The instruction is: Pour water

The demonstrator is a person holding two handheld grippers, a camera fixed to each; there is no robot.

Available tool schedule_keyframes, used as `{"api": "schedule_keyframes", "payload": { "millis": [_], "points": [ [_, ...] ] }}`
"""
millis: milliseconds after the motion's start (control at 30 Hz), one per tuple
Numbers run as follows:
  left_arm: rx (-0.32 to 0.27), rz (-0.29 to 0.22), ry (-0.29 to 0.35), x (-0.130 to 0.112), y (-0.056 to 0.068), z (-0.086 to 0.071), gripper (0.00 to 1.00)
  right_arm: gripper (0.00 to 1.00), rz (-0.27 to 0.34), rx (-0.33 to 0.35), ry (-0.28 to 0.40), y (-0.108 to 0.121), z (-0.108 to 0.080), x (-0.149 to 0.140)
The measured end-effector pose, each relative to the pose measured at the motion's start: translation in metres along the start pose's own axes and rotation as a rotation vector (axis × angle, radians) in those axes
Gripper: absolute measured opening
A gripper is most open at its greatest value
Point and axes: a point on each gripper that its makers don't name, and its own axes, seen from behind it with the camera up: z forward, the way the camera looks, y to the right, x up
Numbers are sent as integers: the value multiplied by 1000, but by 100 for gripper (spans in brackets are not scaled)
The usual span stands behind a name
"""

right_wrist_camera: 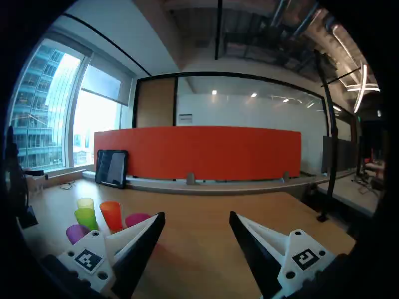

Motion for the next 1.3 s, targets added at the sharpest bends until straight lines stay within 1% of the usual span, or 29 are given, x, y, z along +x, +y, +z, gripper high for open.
{"api": "schedule_keyframes", "payload": {
  "millis": [100,367,467,567,700,867,967,1100,1300],
  "points": [
    [-3,-6,-12,16,-3,3,97,100,-10,5,-6,0,2,10],
    [-1,-18,-53,59,-17,14,98,100,-16,50,-11,-6,8,59],
    [-15,-31,-66,76,-20,19,98,100,-5,62,-17,-7,11,76],
    [-38,-41,-69,94,-20,23,98,100,16,79,-20,-9,13,93],
    [-73,-39,-68,119,-17,26,98,100,37,96,-13,-10,16,117],
    [-102,-34,-58,148,-11,31,98,100,29,101,6,-9,19,144],
    [-122,-32,-56,160,-6,33,98,100,21,101,11,-8,20,154],
    [-155,-29,-53,170,2,35,98,100,28,105,-2,-7,22,154],
    [-210,-24,-52,173,14,39,98,100,41,131,-16,-9,25,151]
  ]
}}
